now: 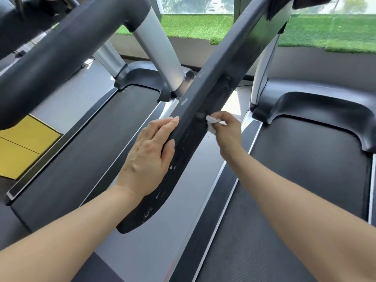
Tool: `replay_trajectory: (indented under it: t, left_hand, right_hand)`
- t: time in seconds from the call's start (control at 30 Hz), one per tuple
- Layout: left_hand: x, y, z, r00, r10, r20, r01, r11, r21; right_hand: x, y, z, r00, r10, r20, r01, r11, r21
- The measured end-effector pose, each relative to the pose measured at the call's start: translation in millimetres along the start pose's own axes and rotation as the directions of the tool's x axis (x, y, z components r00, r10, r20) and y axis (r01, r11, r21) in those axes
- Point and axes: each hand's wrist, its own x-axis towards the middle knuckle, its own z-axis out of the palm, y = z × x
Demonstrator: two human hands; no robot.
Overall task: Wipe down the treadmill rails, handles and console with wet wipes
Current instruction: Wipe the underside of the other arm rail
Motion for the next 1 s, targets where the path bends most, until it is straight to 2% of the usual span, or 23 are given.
replay_trajectory:
  t: [0.4,0.6,0.83,0.93,1.0]
  left_hand:
    - [0,0,1,0.998,0.050,-0.032,-0.050,0.999,0.007]
    - [0,-2,2,0.996,0.073,-0.058,-0.074,0.997,-0.016]
    - [-3,3,-2,0.997,0.055,-0.051,-0.056,0.998,-0.004]
    - [-11,15,-9,0.978,0.192,-0.079,-0.180,0.974,0.138]
    - [-24,28,-7,0.968,0.236,-0.090,-0.227,0.969,0.096]
  right_hand:
    - [-98,19,22,0.992,0.065,0.109,-0.064,0.998,-0.014]
    - [-129,25,16,0.952,0.160,0.259,-0.146,0.986,-0.076]
    - [-147,19,-23,0.961,0.268,0.065,-0.267,0.963,-0.026]
    - [-152,9,-38,0.974,0.225,0.010,-0.224,0.973,-0.053]
    - [-155,0,-44,0.983,0.180,-0.023,-0.181,0.982,-0.058]
